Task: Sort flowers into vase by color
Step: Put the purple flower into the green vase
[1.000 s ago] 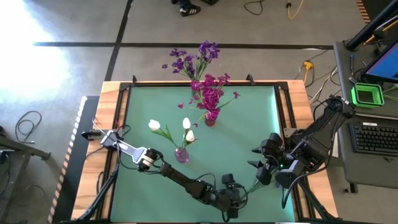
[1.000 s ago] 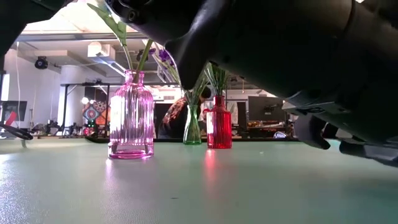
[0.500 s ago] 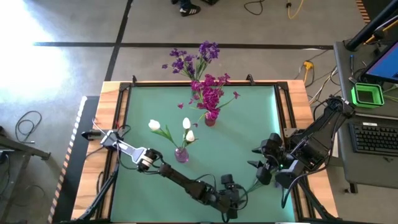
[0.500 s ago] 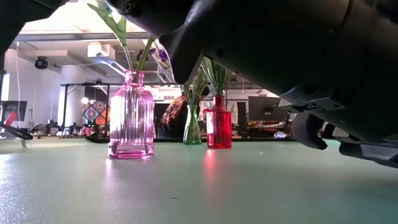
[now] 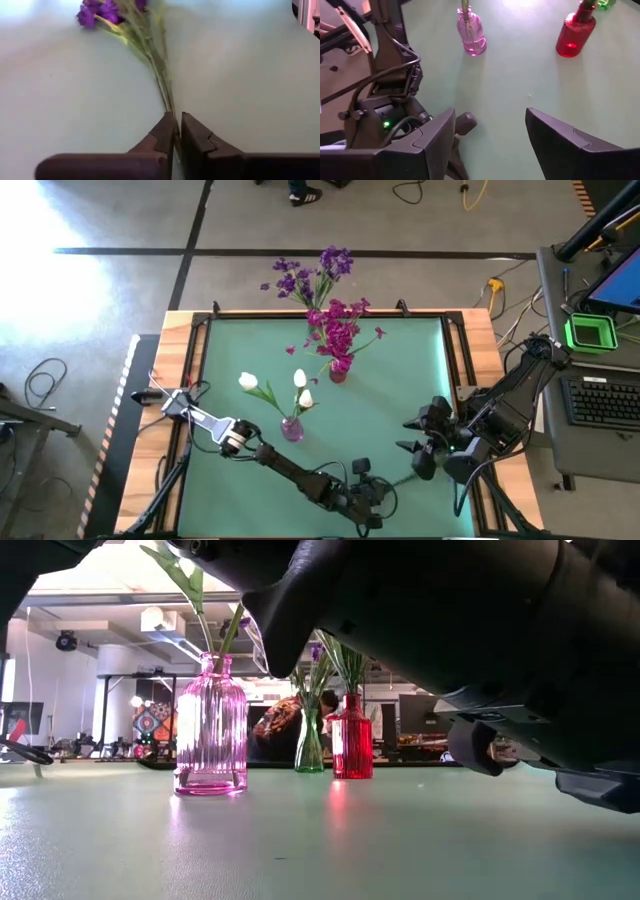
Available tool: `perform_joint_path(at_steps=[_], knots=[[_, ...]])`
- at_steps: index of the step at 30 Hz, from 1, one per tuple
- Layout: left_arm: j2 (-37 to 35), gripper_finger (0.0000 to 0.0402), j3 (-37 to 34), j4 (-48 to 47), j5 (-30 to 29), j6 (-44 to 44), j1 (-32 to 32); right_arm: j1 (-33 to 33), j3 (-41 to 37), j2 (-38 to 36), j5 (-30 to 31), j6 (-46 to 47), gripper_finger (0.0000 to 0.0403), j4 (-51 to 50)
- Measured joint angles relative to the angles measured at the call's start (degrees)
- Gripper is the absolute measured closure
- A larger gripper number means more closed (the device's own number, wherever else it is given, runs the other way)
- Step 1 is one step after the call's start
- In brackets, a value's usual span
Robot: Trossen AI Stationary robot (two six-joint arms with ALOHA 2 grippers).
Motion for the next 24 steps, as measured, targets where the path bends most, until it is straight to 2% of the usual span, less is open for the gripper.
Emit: perform_joint_path(at_steps=[7, 10, 17, 24], knots=[[-2.87, 0.0401, -0.21, -6.3, -2.17, -0.36, -0.5, 0.02, -0.02, -0.01, -0.15, -5.18, 0.017, 6.16], [-5.27, 0.0401, -0.22, -10.49, -0.74, -0.05, -0.63, 0.0, -0.02, -0.02, -0.11, -8.69, 0.017, 10.45], [-10.59, 0.0401, -0.17, -23.69, 1.65, -0.15, -2.08, 0.02, -0.02, -1.08, -0.28, -20.05, 0.017, 24.15], [-16.24, 0.0401, -0.13, -39.02, 1.0, 0.88, -3.82, 0.09, 1.27, -1.62, -0.42, -22.69, 0.017, 26.17]])
